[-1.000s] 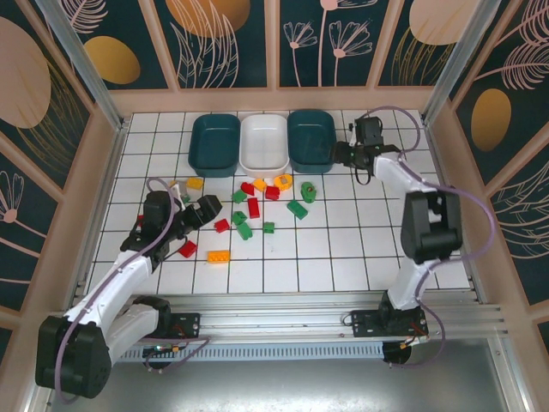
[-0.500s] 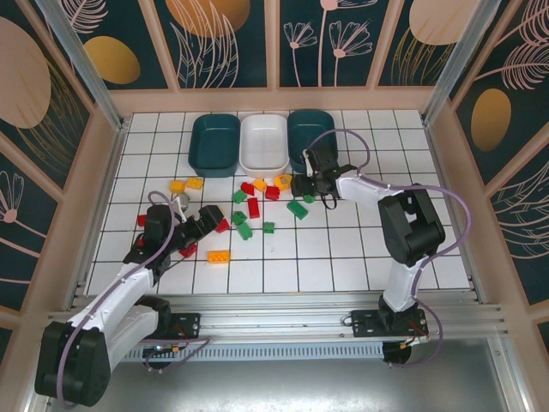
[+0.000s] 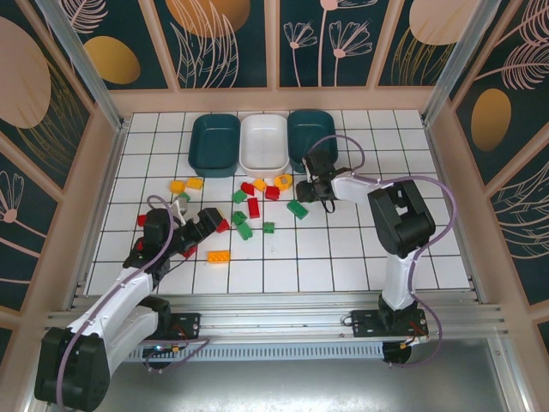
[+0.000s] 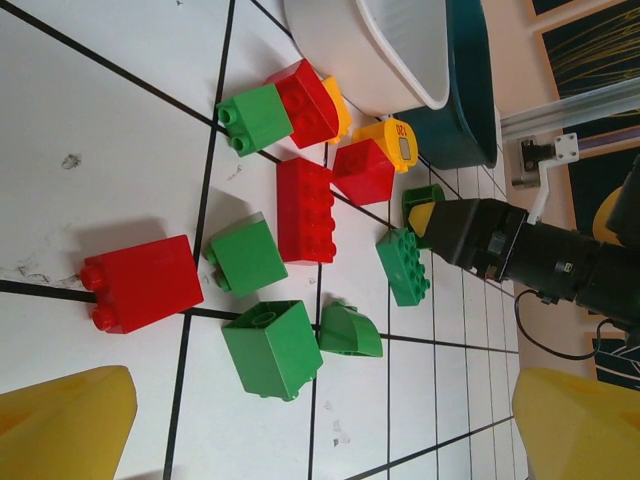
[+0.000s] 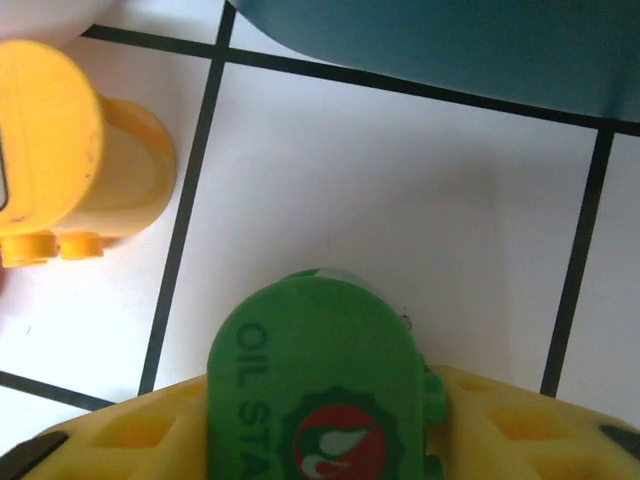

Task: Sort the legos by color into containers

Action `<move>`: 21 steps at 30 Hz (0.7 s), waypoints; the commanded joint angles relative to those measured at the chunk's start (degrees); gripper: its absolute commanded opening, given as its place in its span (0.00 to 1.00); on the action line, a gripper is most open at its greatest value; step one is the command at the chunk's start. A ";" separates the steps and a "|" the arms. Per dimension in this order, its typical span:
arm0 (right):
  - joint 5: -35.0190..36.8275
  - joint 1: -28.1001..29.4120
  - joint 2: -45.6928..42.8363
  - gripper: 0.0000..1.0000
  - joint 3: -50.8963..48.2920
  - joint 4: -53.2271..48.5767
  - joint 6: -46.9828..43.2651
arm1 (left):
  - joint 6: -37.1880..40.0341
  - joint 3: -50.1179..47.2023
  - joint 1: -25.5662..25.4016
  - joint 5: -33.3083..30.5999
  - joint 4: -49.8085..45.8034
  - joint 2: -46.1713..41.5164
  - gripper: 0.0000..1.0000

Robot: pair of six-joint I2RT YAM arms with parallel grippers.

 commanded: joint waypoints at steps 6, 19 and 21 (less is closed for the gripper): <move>-1.65 0.71 -7.98 0.24 0.36 1.34 1.84 | 0.30 1.52 0.25 -0.19 -0.85 0.29 0.96; 1.62 -6.36 11.68 0.38 33.18 -8.79 1.47 | 7.19 3.37 -1.98 -13.61 -23.51 -5.38 0.89; 1.58 -6.84 14.21 0.47 37.79 -10.25 1.68 | 5.83 3.34 -4.48 -15.34 -24.12 -5.38 0.87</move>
